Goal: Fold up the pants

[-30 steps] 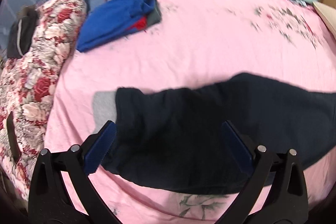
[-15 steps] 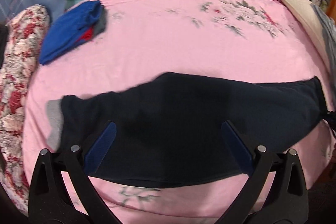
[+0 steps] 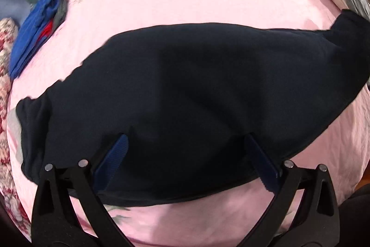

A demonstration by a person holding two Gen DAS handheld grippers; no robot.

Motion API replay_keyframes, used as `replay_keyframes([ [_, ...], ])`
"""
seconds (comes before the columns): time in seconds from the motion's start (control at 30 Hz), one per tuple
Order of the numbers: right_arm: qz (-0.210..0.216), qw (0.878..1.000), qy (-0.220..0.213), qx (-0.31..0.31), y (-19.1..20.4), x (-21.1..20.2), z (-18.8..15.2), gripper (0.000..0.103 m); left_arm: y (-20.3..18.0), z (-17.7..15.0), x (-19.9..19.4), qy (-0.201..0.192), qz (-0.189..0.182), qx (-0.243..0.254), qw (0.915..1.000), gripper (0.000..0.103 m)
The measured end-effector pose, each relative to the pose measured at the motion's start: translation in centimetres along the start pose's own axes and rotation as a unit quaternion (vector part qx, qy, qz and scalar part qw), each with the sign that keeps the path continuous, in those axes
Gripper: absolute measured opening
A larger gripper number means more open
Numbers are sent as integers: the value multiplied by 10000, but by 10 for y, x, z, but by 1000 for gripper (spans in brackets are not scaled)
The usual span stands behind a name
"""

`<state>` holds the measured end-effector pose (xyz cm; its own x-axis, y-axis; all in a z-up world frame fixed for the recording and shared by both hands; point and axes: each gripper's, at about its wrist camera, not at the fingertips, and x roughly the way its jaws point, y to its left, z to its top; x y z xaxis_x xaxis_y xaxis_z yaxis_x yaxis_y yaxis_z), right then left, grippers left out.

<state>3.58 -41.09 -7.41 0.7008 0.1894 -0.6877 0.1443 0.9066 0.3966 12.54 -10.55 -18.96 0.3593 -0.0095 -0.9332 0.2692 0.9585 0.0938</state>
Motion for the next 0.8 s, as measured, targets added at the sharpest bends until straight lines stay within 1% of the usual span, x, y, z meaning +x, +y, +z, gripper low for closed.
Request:
replay_keyframes([
  [0.03, 66, 9998, -35, -206, 15, -1, 2, 10, 6, -2, -3, -40, 23, -106, 9999, 101],
  [0.07, 185, 9983, -42, -542, 37, 0, 2, 10, 15, -3, -7, -98, 19, -258, 9996, 101],
  [0.13, 343, 9926, 4, -1165, 77, 8, -3, 10, 32, -7, -13, -151, -18, -545, 9984, 101],
  [0.17, 335, 9907, 19, -1316, 89, 13, -6, 10, 38, -9, -15, -157, -29, -650, 9978, 101],
  [0.2, 313, 9906, 56, -1327, 93, 18, -7, 10, 47, -13, -17, -161, -26, -786, 9968, 101],
  [0.23, 293, 9926, 71, -1174, 91, 21, -7, 10, 52, -15, -18, -157, -4, -865, 9961, 101],
  [0.3, 254, 9973, -7, -693, 72, 18, -5, 10, 64, -22, -20, -125, 46, -1030, 9946, 101],
  [0.37, 104, 9997, -68, -215, 43, 13, -2, 10, 68, -27, -19, -88, 33, -1125, 9936, 101],
  [0.4, -4, 9999, -53, 87, 23, 11, -2, 10, 70, -29, -18, -39, 19, -1166, 9932, 101],
  [0.5, -269, 9946, 115, 996, -40, 15, -14, 11, 69, -29, -18, 38, 4, -1119, 9937, 101],
  [0.53, -340, 9917, 244, 1218, -57, 18, -20, 14, 69, -28, -17, 40, 5, -1074, 9942, 101],
  [0.57, -526, 9873, 389, 1450, -75, 22, -28, 17, 66, -26, -18, 34, 8, -1018, 9948, 101],
  [0.6, -665, 9838, 506, 1584, -88, 25, -35, 20, 63, -24, -19, 30, 15, -929, 9957, 101],
  [0.63, -702, 9816, 585, 1674, -96, 26, -41, 22, 61, -22, -20, 24, 24, -858, 9963, 101],
  [0.67, -683, 9796, 634, 1782, -102, 26, -47, 22, 56, -20, -21, 10, 43, -760, 9971, 101],
  [0.73, -588, 9778, 715, 1880, -105, 27, -55, 32, 50, -17, -23, -6, 50, -660, 9978, 101],
  [0.77, -549, 9767, 780, 1920, -105, 29, -59, 41, 48, -16, -24, -2, 42, -629, 9980, 101],
  [0.8, -503, 9761, 808, 1954, -106, 31, -61, 42, 45, -14, -24, 7, 34, -588, 9983, 101],
])
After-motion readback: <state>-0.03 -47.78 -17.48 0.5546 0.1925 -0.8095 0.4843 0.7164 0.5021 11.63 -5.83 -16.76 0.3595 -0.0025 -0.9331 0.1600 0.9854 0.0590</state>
